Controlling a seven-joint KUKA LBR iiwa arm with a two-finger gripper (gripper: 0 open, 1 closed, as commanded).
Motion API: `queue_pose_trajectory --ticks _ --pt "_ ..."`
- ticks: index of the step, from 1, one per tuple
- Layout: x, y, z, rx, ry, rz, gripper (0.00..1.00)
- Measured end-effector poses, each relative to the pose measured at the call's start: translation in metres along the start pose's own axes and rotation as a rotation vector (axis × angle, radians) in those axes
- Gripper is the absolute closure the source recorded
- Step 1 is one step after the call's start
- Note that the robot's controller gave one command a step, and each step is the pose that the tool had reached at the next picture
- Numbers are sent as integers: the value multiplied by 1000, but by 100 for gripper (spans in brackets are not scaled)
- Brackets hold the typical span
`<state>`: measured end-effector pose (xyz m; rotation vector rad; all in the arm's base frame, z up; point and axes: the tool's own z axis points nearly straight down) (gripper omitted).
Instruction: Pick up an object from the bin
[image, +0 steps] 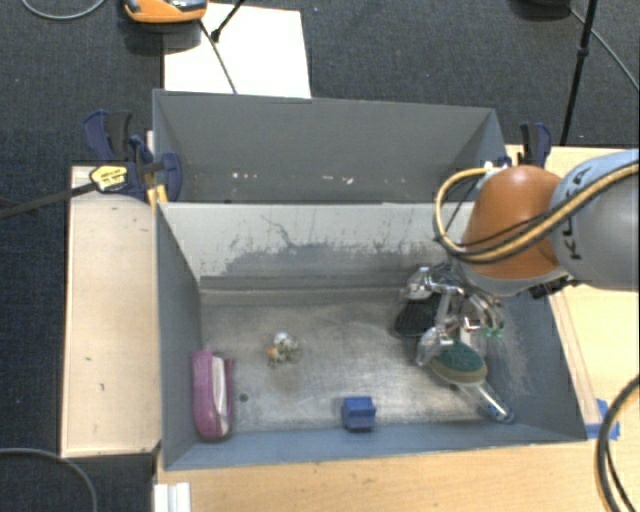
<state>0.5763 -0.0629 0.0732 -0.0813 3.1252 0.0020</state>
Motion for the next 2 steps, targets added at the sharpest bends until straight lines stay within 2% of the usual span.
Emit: queue_pose_trajectory --ticks 1,2 --pt "-1 3 -2 -1 -1 -1 100" --pt "-6 -32 -197 2 6 -353 100"
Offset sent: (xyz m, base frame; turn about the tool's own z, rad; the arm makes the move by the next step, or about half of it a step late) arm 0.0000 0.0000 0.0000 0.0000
